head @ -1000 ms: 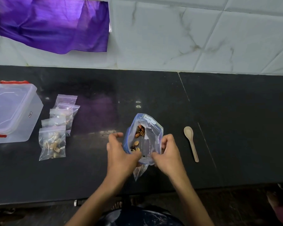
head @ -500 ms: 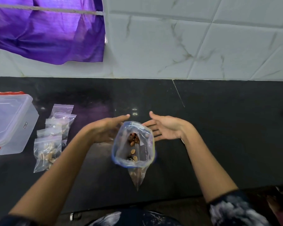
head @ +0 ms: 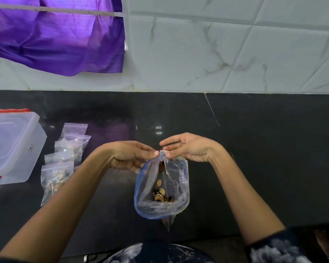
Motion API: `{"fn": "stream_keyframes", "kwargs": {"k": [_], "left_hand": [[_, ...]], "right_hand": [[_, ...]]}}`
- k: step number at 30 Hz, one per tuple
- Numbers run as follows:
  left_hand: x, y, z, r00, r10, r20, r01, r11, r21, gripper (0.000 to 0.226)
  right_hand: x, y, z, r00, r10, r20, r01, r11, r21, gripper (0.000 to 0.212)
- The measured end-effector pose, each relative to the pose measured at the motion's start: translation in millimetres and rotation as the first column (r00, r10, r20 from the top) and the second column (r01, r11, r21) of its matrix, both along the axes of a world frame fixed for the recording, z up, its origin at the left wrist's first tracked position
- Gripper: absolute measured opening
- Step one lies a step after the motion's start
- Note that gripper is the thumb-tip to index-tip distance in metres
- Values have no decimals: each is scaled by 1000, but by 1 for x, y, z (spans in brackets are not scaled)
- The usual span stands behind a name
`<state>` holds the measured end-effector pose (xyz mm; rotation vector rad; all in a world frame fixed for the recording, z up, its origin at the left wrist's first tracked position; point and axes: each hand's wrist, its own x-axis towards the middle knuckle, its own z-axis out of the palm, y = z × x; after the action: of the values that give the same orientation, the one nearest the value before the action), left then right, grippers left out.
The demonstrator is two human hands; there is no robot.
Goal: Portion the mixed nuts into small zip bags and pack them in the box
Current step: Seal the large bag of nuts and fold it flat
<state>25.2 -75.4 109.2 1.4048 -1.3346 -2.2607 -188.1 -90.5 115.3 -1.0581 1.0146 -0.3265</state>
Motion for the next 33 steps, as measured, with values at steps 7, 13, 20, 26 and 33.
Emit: {"fn": "stream_keyframes", "kwargs": {"k": [7,13,20,26,33], "left_hand": [[-43,24,-2,708,588,390,-12,562,-827,13],[-16,20,5,949,297,106,-278,947,-161,21],[-37,28,-9,771,636,35,-452,585,-674,20],[-59,46,-7,705,709,16,-377,394,-838,16],[-7,57,-20,788,601,-132,-601,798,48,40]], "right_hand": [[35,40,6,783,-377,-495,-175,629,-757,30],[-18,37,9,994,58,-92,-62,997,-35,48],[-1,39,-8,966,-205,-156,169,961,-217,18],[24,50,-8,834,-506,-218,276,726,-630,25],[-9,66,1,891,-445,93,443,895,45,38]]}}
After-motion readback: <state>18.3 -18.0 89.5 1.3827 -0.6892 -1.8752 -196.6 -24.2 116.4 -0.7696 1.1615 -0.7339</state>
